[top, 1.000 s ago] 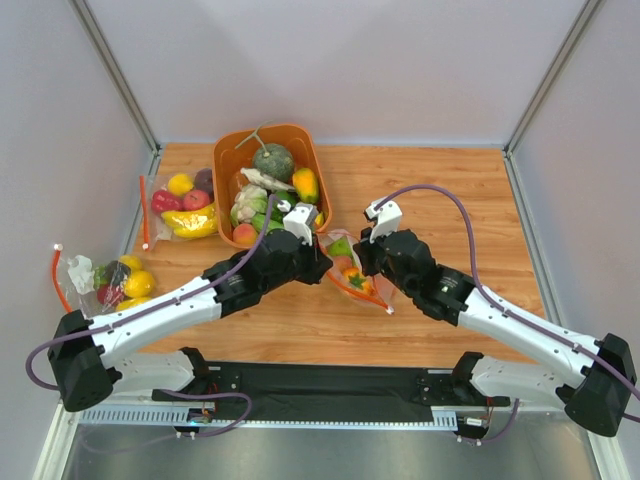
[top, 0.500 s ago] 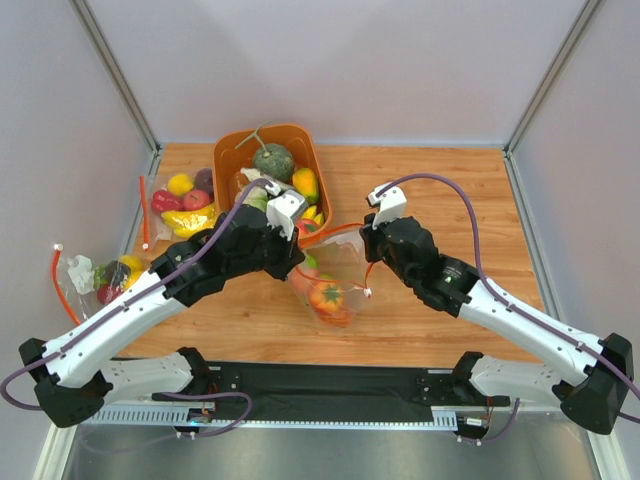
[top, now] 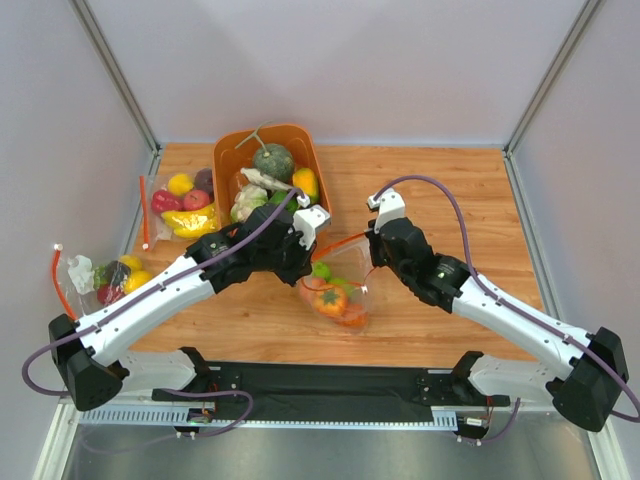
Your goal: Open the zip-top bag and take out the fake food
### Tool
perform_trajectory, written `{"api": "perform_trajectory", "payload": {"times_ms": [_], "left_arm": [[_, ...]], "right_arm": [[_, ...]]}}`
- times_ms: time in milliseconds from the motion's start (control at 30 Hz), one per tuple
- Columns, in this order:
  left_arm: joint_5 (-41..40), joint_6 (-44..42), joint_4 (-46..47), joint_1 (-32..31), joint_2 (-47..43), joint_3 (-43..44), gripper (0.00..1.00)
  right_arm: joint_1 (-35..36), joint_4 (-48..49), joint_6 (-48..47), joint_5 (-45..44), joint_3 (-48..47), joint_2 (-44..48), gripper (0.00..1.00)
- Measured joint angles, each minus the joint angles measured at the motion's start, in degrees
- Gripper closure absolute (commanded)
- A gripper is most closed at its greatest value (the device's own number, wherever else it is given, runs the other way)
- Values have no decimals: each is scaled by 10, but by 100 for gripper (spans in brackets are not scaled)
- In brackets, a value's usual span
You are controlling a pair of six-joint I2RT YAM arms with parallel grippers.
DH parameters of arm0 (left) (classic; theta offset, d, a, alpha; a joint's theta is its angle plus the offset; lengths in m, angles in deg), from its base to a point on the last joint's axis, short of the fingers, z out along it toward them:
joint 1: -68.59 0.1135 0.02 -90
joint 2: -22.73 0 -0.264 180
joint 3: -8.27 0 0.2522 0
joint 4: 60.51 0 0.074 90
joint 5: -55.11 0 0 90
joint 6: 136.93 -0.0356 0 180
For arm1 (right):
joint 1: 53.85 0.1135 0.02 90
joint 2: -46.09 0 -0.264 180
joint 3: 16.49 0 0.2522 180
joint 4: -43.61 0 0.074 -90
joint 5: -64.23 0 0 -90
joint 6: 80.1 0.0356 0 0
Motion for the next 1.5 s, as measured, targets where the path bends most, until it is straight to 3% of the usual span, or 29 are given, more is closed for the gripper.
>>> {"api": "perform_trajectory", "payload": {"times_ms": [133, 267, 400, 700, 1000, 1267, 1500], "left_arm": [[7, -2, 16, 4, -7, -17, 100], [16, -2, 27, 6, -9, -19, 100], [29, -4, 30, 6, -9, -10, 100], [48, -16, 30, 11, 16, 62, 100], [59, -17, 28, 23, 23, 62, 100], [65, -17, 40, 26, 16, 40, 100], [84, 15, 80, 28, -3, -33, 100]], "right_arm": [[-2, -2, -2, 9, 0, 2, 97], [-6, -16, -8, 41, -4, 21, 60], [-4, -44, -18, 77, -38, 54, 48], [17, -59, -19, 205, -106, 120, 54], [20, -59, 9, 369, -115, 50, 57], [21, -70, 30, 362, -70, 10, 56], [35, -86, 30, 323, -38, -40, 55]]}}
